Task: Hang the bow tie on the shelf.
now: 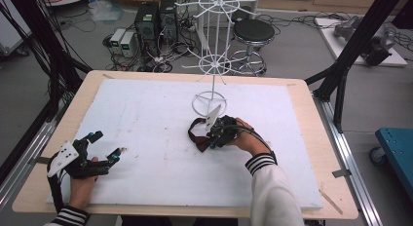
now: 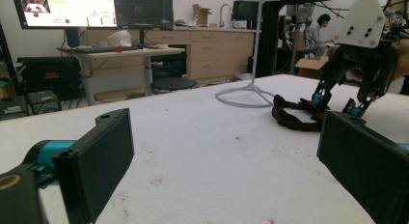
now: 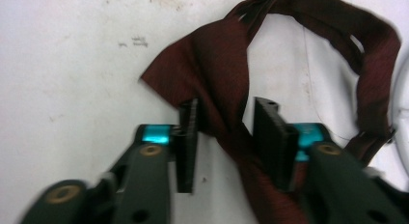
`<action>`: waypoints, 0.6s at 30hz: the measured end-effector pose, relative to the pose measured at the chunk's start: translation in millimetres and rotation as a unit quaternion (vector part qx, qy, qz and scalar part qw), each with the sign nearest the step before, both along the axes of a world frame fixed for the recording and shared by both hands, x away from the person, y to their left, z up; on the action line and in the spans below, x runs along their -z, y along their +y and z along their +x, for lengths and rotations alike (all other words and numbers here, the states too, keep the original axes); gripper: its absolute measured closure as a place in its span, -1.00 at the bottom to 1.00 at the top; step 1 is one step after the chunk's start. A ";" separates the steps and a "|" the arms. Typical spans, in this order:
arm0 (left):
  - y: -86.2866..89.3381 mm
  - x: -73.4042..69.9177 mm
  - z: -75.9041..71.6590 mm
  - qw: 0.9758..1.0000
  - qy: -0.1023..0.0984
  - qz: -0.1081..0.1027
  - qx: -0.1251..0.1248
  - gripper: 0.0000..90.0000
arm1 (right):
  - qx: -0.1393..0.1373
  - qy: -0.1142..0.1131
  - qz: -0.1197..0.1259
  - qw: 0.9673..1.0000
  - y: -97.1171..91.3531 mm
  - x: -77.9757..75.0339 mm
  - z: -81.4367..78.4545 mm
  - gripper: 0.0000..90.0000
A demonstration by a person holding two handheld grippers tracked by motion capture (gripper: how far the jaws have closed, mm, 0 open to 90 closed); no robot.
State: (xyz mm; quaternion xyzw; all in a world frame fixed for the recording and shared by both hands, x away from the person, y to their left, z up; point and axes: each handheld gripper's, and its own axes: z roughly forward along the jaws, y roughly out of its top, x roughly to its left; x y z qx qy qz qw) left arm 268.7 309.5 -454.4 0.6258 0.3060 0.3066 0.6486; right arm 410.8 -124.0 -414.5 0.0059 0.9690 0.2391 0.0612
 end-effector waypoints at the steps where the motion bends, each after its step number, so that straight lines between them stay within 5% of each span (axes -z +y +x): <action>1: 0.2 -0.1 0.1 1.000 0.000 0.001 0.000 -0.86 | -0.012 -0.009 -0.002 1.000 0.0 -0.3 0.8 0.58; 11: 0.3 0.0 0.2 1.000 0.000 0.000 0.000 -0.86 | 0.005 0.000 -0.016 1.000 -0.3 -3.1 -3.9 0.71; 12: 0.3 0.0 0.2 1.000 0.000 0.000 0.000 -0.86 | -0.016 -0.013 -0.002 1.000 0.3 -3.3 -0.8 0.71; 14: 0.3 0.0 0.2 1.000 0.000 0.000 0.000 -0.86 | -0.006 -0.008 -0.005 1.000 -0.3 -4.5 -2.7 0.71; 18: 0.2 0.0 0.2 1.000 0.000 0.000 -0.001 -0.86 | -0.029 -0.022 0.016 0.999 -1.0 -7.5 -0.2 0.71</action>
